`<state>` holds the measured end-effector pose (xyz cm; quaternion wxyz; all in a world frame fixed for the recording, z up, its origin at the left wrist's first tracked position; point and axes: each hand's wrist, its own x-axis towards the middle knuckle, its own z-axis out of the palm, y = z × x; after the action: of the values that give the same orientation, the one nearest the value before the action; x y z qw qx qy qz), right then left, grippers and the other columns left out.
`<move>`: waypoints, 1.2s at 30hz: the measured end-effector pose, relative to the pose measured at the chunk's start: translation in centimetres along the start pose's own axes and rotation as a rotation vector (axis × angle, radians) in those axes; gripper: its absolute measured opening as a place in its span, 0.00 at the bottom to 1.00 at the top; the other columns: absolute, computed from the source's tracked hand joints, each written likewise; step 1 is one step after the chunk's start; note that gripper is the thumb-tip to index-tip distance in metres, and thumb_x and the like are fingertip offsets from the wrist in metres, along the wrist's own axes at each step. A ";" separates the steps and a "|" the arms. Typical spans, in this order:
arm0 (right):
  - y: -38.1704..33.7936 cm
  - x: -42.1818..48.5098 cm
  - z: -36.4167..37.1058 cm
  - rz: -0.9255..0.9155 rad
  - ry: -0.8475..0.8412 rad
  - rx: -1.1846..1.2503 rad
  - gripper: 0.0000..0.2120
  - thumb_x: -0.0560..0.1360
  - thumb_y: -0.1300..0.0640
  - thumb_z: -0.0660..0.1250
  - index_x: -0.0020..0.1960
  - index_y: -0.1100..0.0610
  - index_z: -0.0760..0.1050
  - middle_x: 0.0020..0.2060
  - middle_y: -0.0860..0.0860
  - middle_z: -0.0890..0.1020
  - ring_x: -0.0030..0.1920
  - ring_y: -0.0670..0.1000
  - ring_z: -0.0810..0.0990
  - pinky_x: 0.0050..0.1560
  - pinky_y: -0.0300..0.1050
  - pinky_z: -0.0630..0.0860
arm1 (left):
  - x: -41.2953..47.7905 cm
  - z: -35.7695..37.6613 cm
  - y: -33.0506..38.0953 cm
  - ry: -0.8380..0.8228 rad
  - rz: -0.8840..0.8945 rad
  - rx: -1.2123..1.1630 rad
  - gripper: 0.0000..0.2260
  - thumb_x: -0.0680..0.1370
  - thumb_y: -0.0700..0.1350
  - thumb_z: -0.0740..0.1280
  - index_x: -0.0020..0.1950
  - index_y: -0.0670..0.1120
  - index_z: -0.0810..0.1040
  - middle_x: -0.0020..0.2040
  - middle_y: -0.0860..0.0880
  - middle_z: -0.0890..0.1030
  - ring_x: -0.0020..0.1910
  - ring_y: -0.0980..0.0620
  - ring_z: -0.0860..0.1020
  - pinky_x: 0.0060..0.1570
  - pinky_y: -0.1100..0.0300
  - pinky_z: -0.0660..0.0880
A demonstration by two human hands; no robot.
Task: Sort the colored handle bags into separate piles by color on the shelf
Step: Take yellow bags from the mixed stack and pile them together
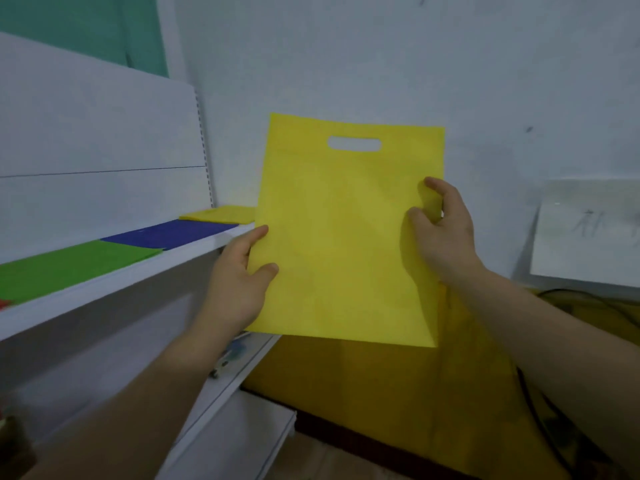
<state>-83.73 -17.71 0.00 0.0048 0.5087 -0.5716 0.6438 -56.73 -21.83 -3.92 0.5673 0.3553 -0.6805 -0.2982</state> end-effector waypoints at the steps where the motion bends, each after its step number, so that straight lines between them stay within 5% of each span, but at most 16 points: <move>1: 0.8 0.3 -0.5 0.011 0.018 -0.011 0.22 0.78 0.58 0.63 0.70 0.47 0.66 0.64 0.44 0.70 0.58 0.44 0.69 0.55 0.32 0.64 | 0.6 1.1 -0.4 -0.026 0.004 -0.009 0.24 0.76 0.36 0.66 0.59 0.65 0.69 0.69 0.50 0.70 0.66 0.51 0.71 0.66 0.46 0.69; 7: 4.9 3.4 -1.8 0.065 0.067 -0.104 0.22 0.78 0.57 0.62 0.71 0.47 0.65 0.58 0.41 0.67 0.53 0.41 0.66 0.52 0.33 0.64 | 5.4 6.9 -3.5 -0.128 0.010 -0.089 0.23 0.77 0.35 0.66 0.59 0.64 0.69 0.67 0.51 0.72 0.63 0.51 0.73 0.61 0.51 0.73; 11: 7.1 6.9 -0.2 0.079 0.101 -0.135 0.22 0.78 0.57 0.62 0.70 0.46 0.64 0.57 0.41 0.67 0.51 0.44 0.68 0.50 0.36 0.66 | 9.9 9.2 -6.2 -0.151 0.023 -0.092 0.25 0.76 0.38 0.67 0.56 0.69 0.69 0.68 0.52 0.71 0.68 0.50 0.70 0.64 0.44 0.70; 19: 10.4 15.2 6.9 0.068 0.124 -0.168 0.22 0.79 0.57 0.61 0.71 0.46 0.64 0.58 0.41 0.67 0.45 0.41 0.68 0.36 0.25 0.66 | 20.6 11.1 -11.5 -0.156 0.061 -0.090 0.23 0.77 0.36 0.66 0.68 0.55 0.69 0.66 0.57 0.68 0.65 0.60 0.63 0.68 0.49 0.66; 24: 12.3 18.3 10.9 0.075 0.130 -0.151 0.21 0.79 0.58 0.61 0.71 0.46 0.64 0.57 0.43 0.68 0.37 0.28 0.69 0.33 0.20 0.66 | 25.1 10.8 -14.6 -0.174 0.037 -0.110 0.27 0.77 0.39 0.67 0.54 0.75 0.69 0.69 0.52 0.71 0.68 0.50 0.70 0.64 0.44 0.70; 31: 14.3 22.4 16.2 0.030 0.074 -0.109 0.21 0.79 0.57 0.61 0.70 0.46 0.64 0.65 0.44 0.68 0.52 0.41 0.67 0.43 0.28 0.65 | 29.0 9.6 -17.4 -0.096 0.009 -0.083 0.23 0.77 0.39 0.67 0.62 0.65 0.69 0.69 0.53 0.70 0.69 0.50 0.69 0.66 0.47 0.69; 36: 16.1 25.3 20.6 -0.009 0.012 -0.023 0.21 0.78 0.57 0.62 0.70 0.46 0.65 0.61 0.41 0.68 0.56 0.40 0.66 0.50 0.28 0.62 | 30.8 8.8 -18.4 0.017 0.004 0.013 0.23 0.78 0.38 0.65 0.69 0.56 0.68 0.63 0.60 0.66 0.62 0.61 0.63 0.61 0.65 0.63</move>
<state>-92.00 -53.12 1.48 0.0171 0.5073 -0.5767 0.6401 -65.92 -57.61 -3.07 0.5714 0.3603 -0.6781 -0.2898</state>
